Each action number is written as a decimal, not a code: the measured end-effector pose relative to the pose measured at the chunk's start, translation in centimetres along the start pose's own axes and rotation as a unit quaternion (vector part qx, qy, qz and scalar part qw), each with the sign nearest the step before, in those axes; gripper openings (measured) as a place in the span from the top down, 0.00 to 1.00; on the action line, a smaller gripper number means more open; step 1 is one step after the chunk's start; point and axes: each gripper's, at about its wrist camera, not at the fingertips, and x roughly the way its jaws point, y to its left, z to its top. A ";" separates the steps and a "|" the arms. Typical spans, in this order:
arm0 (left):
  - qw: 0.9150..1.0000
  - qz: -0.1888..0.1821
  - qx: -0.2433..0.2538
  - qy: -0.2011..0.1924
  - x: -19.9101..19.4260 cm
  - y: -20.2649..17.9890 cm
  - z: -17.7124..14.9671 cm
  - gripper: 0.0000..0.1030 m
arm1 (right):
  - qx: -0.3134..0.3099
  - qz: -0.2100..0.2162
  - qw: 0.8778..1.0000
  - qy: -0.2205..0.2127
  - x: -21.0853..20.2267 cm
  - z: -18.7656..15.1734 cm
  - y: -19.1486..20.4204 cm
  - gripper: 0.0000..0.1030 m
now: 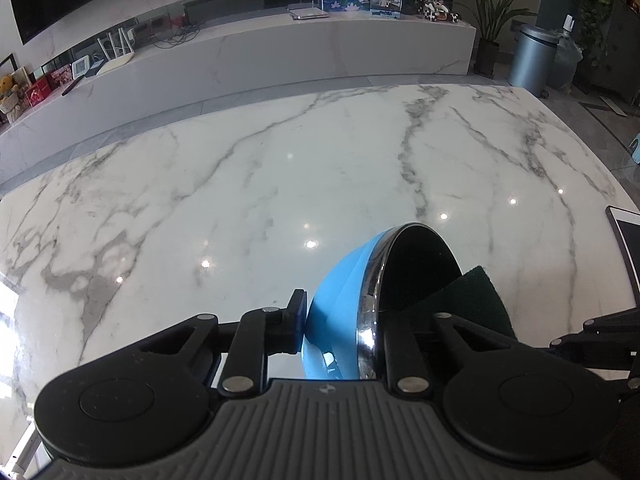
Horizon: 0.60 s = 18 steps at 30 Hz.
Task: Clean bowl
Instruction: 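Scrub the pad around the tilted bowl's inside with the right gripper, then keep scrubbing the bowl's inner wall with the pad in the right gripper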
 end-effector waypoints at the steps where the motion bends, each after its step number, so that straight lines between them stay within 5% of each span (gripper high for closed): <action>1: 1.000 0.000 0.000 0.000 0.0 0.0 0.0 0.84 | 0.004 0.004 1.000 0.002 -0.1 -0.1 0.0 0.87; 18: 0.999 -0.032 -0.019 0.017 -0.1 0.9 0.2 0.74 | -0.084 -0.078 0.992 -0.042 1.6 1.0 0.8 0.87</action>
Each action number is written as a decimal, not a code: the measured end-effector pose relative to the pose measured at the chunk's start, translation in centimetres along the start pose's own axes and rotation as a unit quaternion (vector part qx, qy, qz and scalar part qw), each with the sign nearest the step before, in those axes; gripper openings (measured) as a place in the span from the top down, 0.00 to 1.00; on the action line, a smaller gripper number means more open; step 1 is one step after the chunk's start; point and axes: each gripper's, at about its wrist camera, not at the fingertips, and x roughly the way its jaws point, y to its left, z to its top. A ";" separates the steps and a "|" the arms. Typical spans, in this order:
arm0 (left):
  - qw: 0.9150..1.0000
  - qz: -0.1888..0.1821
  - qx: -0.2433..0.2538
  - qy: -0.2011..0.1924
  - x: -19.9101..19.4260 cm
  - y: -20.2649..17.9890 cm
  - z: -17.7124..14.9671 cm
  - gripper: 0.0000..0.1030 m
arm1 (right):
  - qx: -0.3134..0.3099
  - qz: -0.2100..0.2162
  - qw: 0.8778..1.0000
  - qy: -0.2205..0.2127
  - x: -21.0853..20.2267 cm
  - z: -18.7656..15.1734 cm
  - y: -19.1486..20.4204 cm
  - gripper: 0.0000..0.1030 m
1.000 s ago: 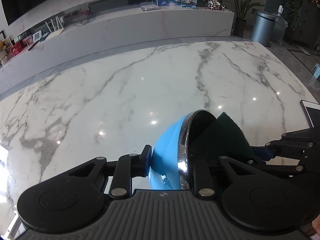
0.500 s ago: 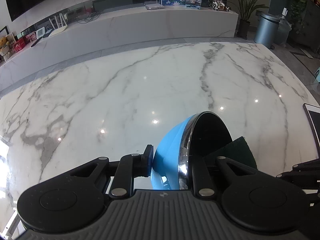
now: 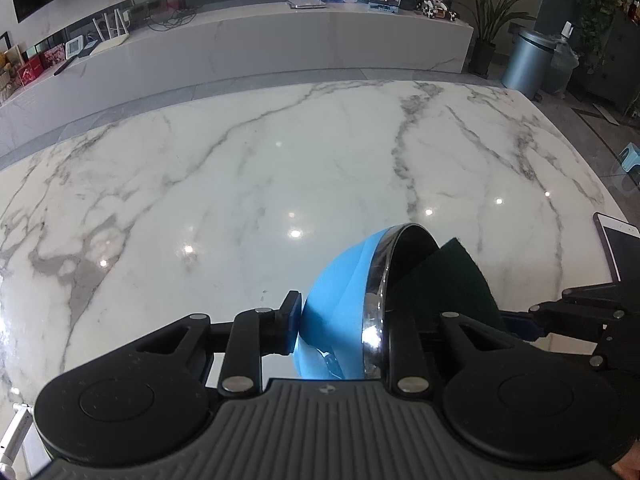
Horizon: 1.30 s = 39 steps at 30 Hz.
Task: Clean bowl
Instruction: 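Keep scrubbing the bowl's inner wall with the pad in the right gripper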
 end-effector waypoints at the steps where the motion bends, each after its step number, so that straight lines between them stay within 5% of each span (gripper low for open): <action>1: 1.000 0.002 0.004 0.000 0.0 -0.1 0.0 0.74 | -0.002 -0.002 1.000 -0.002 0.1 0.1 0.0 0.87; 11: 0.999 0.036 0.019 0.002 0.1 -0.6 -0.2 0.83 | 0.003 0.004 1.000 -0.004 -0.2 0.2 -0.2 0.87; 23: 0.999 0.037 0.015 0.001 0.3 -0.4 -0.2 0.83 | 0.057 0.060 0.996 0.028 -1.5 -0.9 0.1 0.87; 39: 1.000 0.001 0.003 0.003 -0.1 0.1 0.1 0.71 | -0.002 0.017 1.000 0.011 0.1 -0.3 0.3 0.87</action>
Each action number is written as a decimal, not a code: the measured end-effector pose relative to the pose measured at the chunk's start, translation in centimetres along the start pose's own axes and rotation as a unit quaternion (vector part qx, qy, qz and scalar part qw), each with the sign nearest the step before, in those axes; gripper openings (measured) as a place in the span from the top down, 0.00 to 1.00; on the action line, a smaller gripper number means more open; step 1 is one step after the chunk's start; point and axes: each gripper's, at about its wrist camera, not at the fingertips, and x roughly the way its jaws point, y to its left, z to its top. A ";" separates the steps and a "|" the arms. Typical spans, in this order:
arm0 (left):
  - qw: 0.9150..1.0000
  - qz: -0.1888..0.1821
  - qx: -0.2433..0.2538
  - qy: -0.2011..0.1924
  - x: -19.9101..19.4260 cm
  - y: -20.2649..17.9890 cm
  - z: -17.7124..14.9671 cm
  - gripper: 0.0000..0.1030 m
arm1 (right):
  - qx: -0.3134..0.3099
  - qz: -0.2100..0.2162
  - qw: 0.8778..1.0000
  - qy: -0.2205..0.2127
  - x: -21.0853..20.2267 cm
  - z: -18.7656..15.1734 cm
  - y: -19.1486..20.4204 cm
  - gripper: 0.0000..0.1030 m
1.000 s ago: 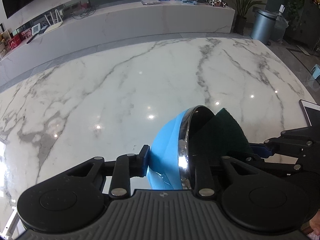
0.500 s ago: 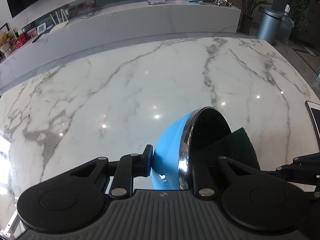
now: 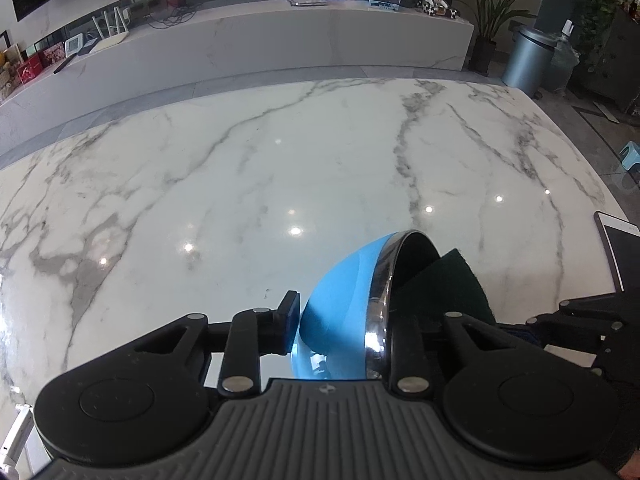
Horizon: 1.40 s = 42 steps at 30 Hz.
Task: Clean bowl
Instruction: 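Keep scrubbing the bowl's inner wall with the pad in the right gripper, then wipe the green pad along the bowl rim near the left tool's fingers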
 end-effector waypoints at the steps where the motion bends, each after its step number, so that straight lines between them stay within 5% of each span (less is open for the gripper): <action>1: 1.000 -0.001 0.001 0.002 0.1 0.0 0.0 0.71 | -0.004 -0.002 1.000 -0.002 0.1 0.1 0.0 0.87; 13: 1.000 0.026 0.000 0.015 0.7 0.1 -0.3 0.80 | -0.005 0.007 1.000 -0.001 -0.3 0.4 0.0 0.87; 26: 0.999 0.020 -0.021 0.017 0.7 0.7 -0.3 0.80 | 0.060 0.059 0.996 0.029 -1.5 -0.5 0.2 0.87; 42: 0.998 -0.013 -0.059 0.014 0.1 2.3 -0.1 0.76 | 0.012 0.003 1.000 0.004 -0.5 0.8 0.2 0.87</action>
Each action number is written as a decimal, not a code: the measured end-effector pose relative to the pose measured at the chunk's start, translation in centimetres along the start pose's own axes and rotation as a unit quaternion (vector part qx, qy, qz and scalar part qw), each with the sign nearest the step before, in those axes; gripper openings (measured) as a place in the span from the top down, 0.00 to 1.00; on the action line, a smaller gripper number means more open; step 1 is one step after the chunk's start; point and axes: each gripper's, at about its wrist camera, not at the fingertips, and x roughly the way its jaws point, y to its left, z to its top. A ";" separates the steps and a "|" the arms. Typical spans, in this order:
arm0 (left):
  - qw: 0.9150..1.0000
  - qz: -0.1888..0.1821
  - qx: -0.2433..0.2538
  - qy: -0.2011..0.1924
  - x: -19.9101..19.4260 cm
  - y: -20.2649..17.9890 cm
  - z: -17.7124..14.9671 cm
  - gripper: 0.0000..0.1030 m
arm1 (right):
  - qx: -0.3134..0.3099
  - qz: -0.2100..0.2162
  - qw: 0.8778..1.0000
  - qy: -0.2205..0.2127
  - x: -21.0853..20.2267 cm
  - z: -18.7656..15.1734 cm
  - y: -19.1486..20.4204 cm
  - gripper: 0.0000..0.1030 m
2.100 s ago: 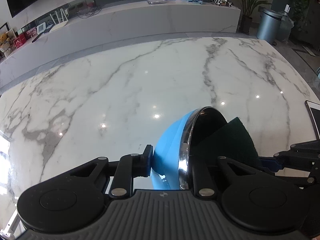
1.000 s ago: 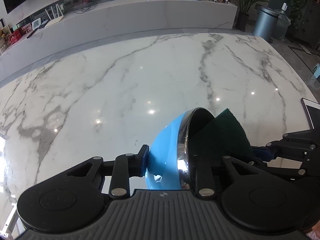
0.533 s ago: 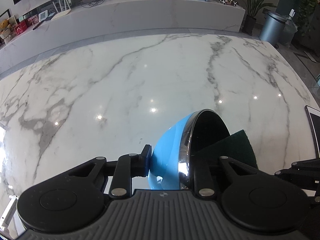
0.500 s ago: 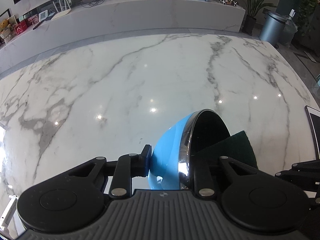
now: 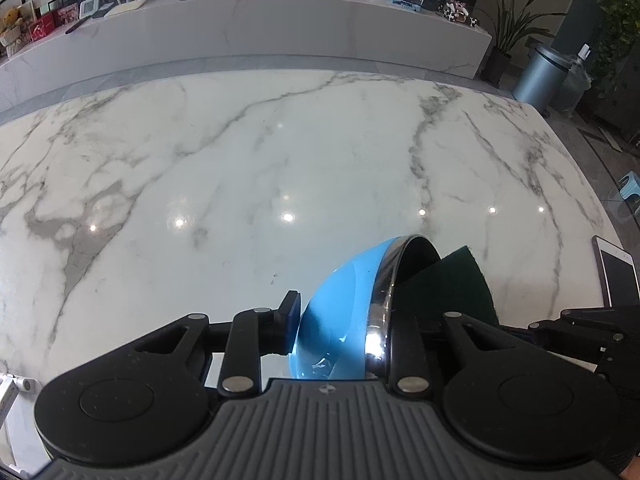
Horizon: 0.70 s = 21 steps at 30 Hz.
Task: Clean bowl
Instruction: 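Wipe the green pad along the bowl rim near the left tool's fingers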
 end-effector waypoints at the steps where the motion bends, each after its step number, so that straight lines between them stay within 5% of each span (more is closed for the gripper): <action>1: 1.000 0.000 0.000 -0.001 0.0 0.0 0.0 0.76 | -0.003 -0.004 1.000 -0.003 0.0 0.2 0.0 0.87; 7: 1.000 0.019 -0.009 0.002 0.2 0.6 -0.1 0.84 | -0.019 -0.007 1.000 -0.017 -0.4 1.2 0.0 0.87; 17: 0.999 -0.008 -0.046 0.009 0.9 1.5 -0.1 0.84 | -0.048 -0.006 0.997 -0.062 -3.2 1.5 0.7 0.87; 21: 0.999 -0.007 -0.044 0.008 1.0 1.3 -0.1 0.84 | -0.029 0.041 0.997 -0.063 -4.5 2.0 0.2 0.87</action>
